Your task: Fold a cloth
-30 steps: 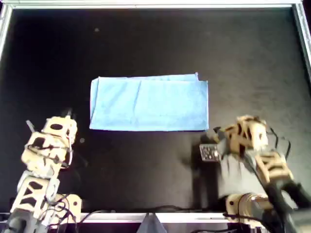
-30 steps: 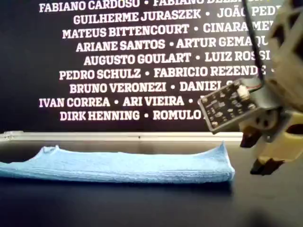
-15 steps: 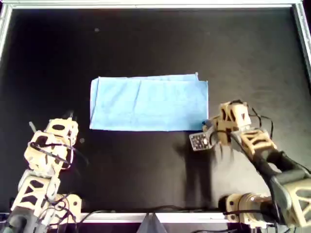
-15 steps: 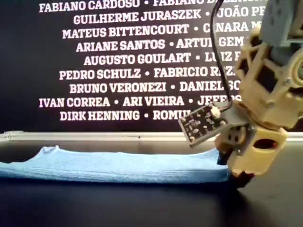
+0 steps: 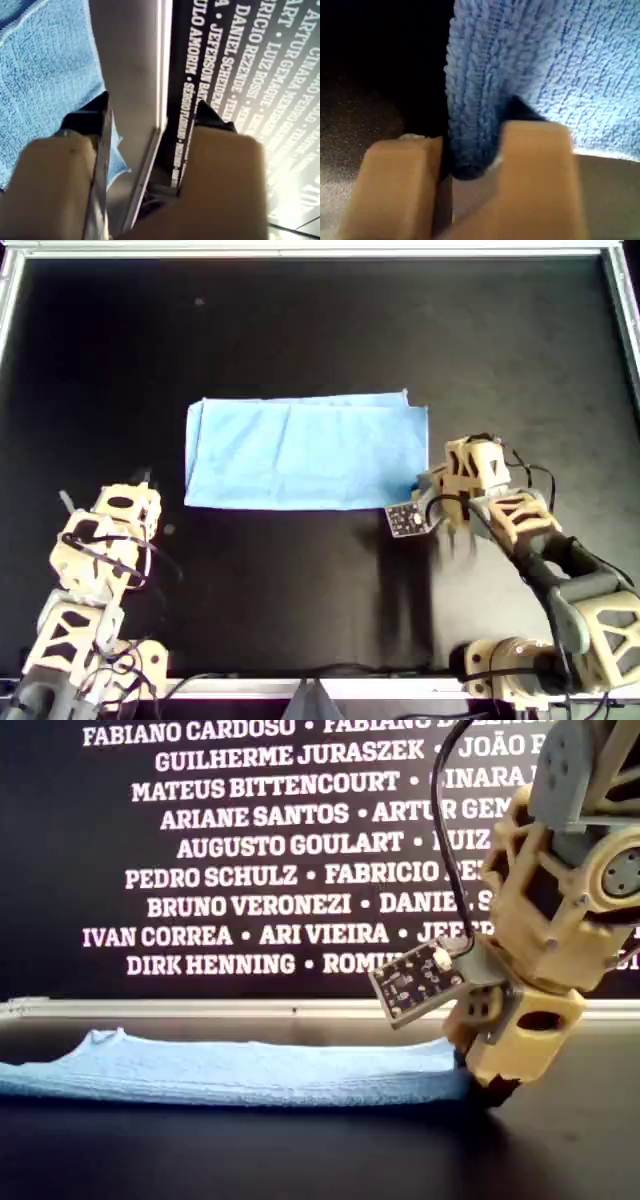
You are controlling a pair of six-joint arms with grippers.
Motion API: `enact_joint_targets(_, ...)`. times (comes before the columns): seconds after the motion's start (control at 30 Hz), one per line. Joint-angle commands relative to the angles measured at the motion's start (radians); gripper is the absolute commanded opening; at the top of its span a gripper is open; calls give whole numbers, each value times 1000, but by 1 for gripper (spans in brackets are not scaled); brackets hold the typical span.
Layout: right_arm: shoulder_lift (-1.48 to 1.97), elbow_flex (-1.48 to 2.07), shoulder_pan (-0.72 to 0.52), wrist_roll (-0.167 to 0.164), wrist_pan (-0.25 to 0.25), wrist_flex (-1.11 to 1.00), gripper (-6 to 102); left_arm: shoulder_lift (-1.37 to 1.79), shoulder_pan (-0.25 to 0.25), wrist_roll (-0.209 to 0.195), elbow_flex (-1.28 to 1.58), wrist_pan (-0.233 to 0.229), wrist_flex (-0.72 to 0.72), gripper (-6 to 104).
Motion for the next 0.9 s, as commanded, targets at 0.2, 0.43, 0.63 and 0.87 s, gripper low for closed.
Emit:
enact_joint_targets(0.2, 32, -61, 8, 3, -8, -15, 3, 0, 25, 5, -11, 2, -8, 59)
enact_joint_targets(0.43, 80, -190, 123, 3, -8, -15, 1, 0, 25, 5, -11, 2, -8, 59)
enact_joint_targets(0.63, 71, -379, 296, 2, 11, -15, 1, 0, 25, 5, -11, 2, -8, 59)
enact_joint_targets(0.87, -121, -710, 396, 0, 11, -15, 1, 0, 25, 5, -11, 2, -8, 59)
